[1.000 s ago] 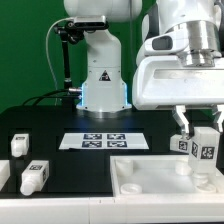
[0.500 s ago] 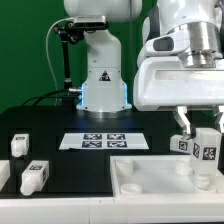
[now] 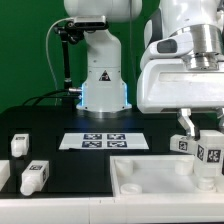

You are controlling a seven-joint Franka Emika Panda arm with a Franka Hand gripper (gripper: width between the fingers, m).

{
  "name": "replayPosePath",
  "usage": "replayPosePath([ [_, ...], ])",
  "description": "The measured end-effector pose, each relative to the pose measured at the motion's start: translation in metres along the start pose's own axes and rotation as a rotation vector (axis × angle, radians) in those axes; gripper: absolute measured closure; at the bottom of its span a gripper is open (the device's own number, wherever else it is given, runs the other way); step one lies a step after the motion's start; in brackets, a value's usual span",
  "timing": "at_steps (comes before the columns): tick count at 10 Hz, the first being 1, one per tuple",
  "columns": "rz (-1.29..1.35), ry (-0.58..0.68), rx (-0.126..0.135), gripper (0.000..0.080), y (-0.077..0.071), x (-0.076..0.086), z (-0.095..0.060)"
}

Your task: Assemble one leg

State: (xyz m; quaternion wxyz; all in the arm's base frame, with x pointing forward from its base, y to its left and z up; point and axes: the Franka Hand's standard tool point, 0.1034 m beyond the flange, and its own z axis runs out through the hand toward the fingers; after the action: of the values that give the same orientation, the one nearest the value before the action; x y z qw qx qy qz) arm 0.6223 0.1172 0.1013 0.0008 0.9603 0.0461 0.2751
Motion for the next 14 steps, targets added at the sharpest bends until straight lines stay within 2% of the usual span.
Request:
replayPosePath([
  [5,-0.008,0.017,-0.008,0.0512,0.001,-0.007,0.009],
  [11,-0.002,0.037,-0.013,0.0496,0.003,-0.006,0.010],
  [12,0.002,0.002,-0.011,0.0306,0.004,-0.006,0.011],
  [13,0.018,-0.026,-0.010,0.0201,0.010,0.001,0.007],
  [14,0.036,-0.095,-0.003,0.0164,0.009,0.001,0.010],
])
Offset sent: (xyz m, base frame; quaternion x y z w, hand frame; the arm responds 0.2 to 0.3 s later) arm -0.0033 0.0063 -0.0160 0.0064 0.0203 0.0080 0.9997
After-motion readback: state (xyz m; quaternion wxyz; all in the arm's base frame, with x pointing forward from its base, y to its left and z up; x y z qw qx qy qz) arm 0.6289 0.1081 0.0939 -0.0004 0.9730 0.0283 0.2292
